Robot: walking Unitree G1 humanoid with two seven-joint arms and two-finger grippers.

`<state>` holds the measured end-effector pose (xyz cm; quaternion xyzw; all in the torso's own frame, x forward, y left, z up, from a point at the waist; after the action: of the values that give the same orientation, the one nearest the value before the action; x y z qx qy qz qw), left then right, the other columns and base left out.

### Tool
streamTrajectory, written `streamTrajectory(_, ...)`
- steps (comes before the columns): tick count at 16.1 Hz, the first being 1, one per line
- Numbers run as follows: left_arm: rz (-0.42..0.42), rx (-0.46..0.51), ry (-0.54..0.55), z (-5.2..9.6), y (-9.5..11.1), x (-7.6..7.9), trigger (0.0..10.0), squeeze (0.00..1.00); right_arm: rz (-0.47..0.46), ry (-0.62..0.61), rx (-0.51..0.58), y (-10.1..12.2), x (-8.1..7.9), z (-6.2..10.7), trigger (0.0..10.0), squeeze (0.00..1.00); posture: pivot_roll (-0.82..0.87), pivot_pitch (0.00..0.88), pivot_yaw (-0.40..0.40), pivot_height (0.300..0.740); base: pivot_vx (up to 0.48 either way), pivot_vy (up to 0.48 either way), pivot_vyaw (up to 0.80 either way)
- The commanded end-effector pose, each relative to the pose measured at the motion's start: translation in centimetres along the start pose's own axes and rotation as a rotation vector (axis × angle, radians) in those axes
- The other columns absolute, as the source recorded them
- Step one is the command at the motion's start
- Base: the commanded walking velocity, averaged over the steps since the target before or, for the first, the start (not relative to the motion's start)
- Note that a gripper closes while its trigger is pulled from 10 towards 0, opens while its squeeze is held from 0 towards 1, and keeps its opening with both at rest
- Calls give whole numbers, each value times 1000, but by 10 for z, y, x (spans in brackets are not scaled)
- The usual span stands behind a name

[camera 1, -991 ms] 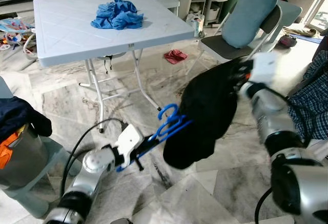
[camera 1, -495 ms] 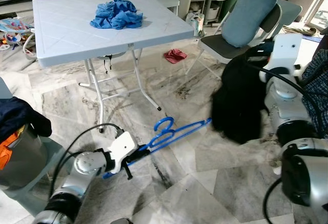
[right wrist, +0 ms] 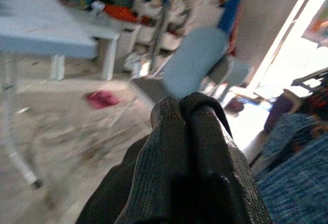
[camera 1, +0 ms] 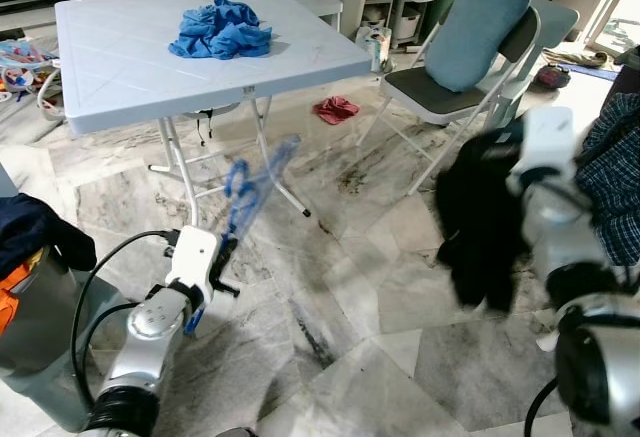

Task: Hang hanger

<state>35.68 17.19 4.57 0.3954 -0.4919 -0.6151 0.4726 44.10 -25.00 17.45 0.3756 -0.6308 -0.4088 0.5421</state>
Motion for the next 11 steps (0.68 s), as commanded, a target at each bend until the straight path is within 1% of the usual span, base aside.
streamTrajectory(1,-9,44,37,-3,14,-3,10000,0,-17,5,58,16,3,-3,0,0,-81,0,-33,740,0,0,0)
streamTrajectory(3,46,115,166,-6,31,-9,10000,0,-45,99,68,9,-12,5,0,0,-78,0,-25,740,0,0,0)
streamTrajectory(4,48,146,185,-5,37,-8,10000,0,-50,137,69,5,-17,10,353,0,-77,0,-23,740,0,0,0)
streamTrajectory(5,53,150,161,-2,36,1,10000,0,-38,213,78,-3,-25,21,3961,0,-81,0,-14,740,0,0,0)
streamTrajectory(6,48,157,157,1,36,1,10000,0,-47,269,67,-7,-31,26,4196,0,-89,0,-5,740,0,0,0)
streamTrajectory(7,63,151,177,3,35,-4,10000,0,-24,300,69,-9,-31,29,7333,0,-97,0,5,740,0,0,0)
streamTrajectory(8,79,140,205,4,32,-10,10000,0,-43,306,66,-10,-31,32,10000,0,-103,0,15,740,0,0,0)
streamTrajectory(9,68,147,229,6,34,-14,10000,0,-64,302,60,-12,-30,35,10000,0,-105,0,20,740,0,0,0)
streamTrajectory(10,65,152,230,9,36,-14,10000,0,-77,289,55,-14,-31,37,10000,0,-106,0,22,740,0,0,0)
streamTrajectory(11,123,138,162,10,32,-2,10000,0,-93,276,54,-16,-33,40,10000,0,-99,0,9,740,0,0,0)
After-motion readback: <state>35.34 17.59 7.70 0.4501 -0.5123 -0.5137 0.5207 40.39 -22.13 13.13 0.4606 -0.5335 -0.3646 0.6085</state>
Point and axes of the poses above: a point about 5 cm out from each wrist's last joint towards the gripper, its own z axis pointing back from the gripper into the wrist, its own y axis along the axis of the wrist's last joint, x = y × z, the point moved 6 cm from there along -z, pointing out of the wrist towards the gripper, and after that the axes turned 8 degrees about z, right-handed, at the moved point
